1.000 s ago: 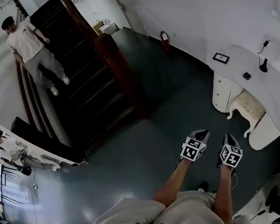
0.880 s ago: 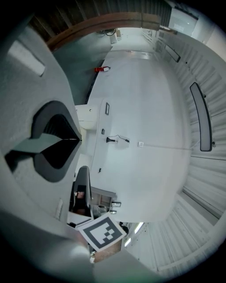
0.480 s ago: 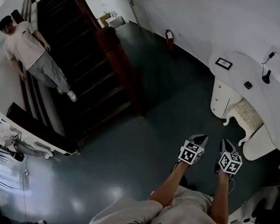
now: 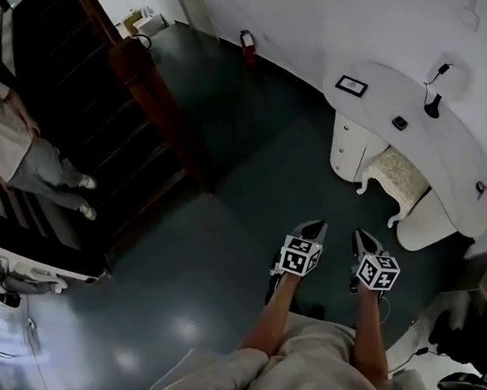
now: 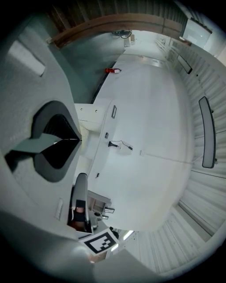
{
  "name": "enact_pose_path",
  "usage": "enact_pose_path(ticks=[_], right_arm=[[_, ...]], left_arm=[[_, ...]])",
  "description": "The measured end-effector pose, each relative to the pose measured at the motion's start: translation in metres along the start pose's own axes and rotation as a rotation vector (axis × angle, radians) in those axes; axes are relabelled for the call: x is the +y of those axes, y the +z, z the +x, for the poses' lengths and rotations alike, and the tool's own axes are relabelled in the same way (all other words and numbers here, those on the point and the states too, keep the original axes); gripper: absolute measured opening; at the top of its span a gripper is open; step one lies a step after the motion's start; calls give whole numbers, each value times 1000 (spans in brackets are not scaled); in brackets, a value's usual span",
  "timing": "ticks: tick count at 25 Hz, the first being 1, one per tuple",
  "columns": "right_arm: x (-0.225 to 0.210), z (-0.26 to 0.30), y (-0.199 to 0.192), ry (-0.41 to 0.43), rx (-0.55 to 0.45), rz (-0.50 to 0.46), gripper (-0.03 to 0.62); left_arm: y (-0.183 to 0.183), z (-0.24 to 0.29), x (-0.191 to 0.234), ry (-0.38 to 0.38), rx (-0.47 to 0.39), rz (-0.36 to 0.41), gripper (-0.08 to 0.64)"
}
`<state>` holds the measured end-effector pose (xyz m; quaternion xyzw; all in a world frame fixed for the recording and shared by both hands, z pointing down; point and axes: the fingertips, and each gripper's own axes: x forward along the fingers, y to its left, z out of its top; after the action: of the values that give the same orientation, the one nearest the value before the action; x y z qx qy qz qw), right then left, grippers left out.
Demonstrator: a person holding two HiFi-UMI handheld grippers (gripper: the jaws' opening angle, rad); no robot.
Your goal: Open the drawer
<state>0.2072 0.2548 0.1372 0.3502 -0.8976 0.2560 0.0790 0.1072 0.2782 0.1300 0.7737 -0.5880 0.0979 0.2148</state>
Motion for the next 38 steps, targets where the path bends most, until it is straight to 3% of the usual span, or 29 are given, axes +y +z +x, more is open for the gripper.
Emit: enact_pose_path(ticks=[3, 8, 11, 13, 15, 17, 22, 26, 30, 34, 36, 38], right_arm=[[-6, 20, 7, 5, -15, 59, 15], [8, 66, 6, 10, 56, 37, 15], [-1, 97, 18, -11, 58, 84, 15], [-6, 122, 31, 1, 22, 151, 15], [-5, 146, 38, 25, 7, 210, 15], [-1, 166, 42, 32, 13, 225, 15], [-2, 208, 74, -12, -50, 245, 15], [9, 234, 77, -1, -88, 404, 17], [3, 260, 77, 55, -67, 429, 15], [-17, 266, 79, 27, -75, 394, 15], [-34, 268, 82, 23, -88, 447, 15], [-52, 275, 81, 24, -79, 496, 15]], left_arm=[[12, 22, 14, -14, -17, 16, 11], [37, 46, 59, 5, -84, 58, 11], [52, 63, 85, -14, -98, 90, 10], [63, 76, 106, -37, -125, 52, 9], [73, 84, 131, -77, -160, -48, 10], [82, 91, 153, -109, -170, -99, 9], [124, 112, 197, -116, -175, -40, 10], [147, 111, 223, -120, -238, -46, 9], [152, 156, 226, -199, -228, 25, 10], [131, 187, 222, -337, -187, 1, 9], [123, 200, 214, -389, -161, 3, 9], [116, 216, 212, -397, -127, 53, 9]])
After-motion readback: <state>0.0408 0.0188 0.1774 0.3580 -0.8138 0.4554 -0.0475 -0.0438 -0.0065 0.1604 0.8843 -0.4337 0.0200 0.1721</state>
